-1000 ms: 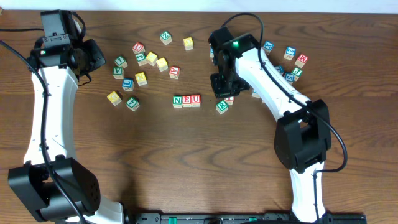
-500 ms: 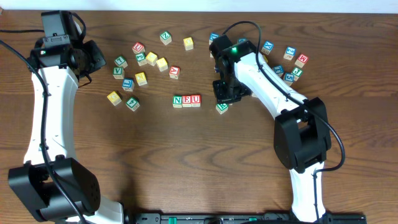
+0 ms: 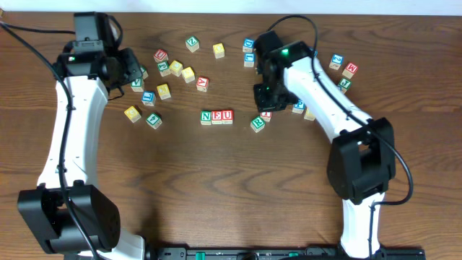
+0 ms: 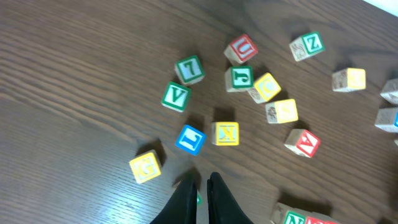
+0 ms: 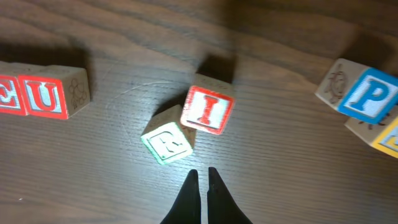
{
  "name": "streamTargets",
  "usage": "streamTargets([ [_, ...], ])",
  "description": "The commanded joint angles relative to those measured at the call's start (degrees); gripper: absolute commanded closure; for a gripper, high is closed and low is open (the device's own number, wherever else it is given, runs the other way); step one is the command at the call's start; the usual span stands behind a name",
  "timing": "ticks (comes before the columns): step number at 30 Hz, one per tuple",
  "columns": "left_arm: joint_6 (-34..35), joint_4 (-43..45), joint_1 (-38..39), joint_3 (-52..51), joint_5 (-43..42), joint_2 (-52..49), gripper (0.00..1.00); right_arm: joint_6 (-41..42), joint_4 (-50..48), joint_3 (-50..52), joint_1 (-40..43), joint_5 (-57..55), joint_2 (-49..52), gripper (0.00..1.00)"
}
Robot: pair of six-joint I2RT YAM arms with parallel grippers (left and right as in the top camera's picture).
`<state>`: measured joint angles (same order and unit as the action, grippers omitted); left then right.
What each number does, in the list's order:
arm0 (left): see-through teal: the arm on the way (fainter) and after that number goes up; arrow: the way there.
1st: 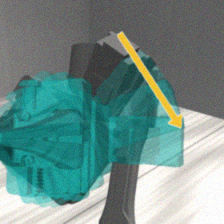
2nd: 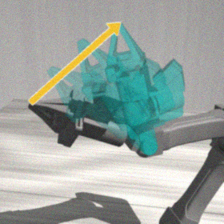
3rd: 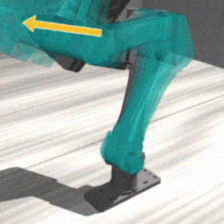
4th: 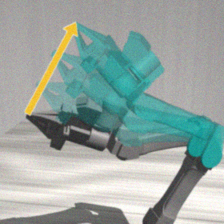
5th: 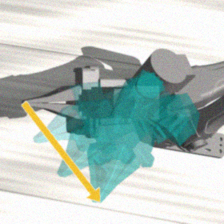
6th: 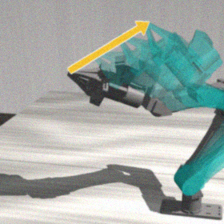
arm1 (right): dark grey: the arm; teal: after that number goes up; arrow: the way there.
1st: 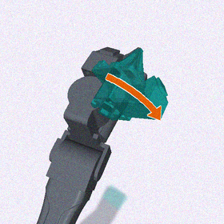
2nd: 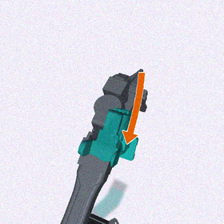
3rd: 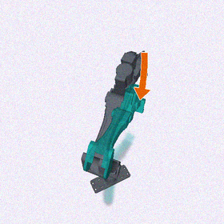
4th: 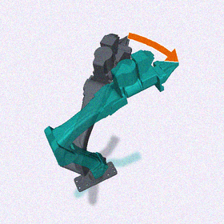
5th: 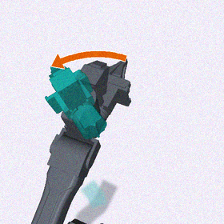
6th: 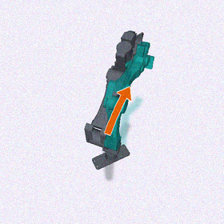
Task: Spell out NEURIPS
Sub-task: 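Move the right gripper back right toward the displaced R and I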
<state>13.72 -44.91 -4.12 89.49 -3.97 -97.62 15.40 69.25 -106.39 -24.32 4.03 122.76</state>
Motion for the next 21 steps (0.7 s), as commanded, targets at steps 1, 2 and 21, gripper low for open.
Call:
streamTargets([
  [1,1.57,-0.02,0.98,-0.57,0.37,-0.50,0.92,-2.34,0.39,-0.09,2.23,3.28,-1.49,0.99],
  [2,1.86,-0.02,1.33,-0.57,0.37,-0.50,0.92,-2.45,0.68,-0.09,2.62,3.21,-1.49,0.99],
  [21,4.11,0.70,4.20,-0.57,0.61,-5.03,0.92,-3.87,-3.87,9.40,0.48,3.21,-1.46,0.99],
])
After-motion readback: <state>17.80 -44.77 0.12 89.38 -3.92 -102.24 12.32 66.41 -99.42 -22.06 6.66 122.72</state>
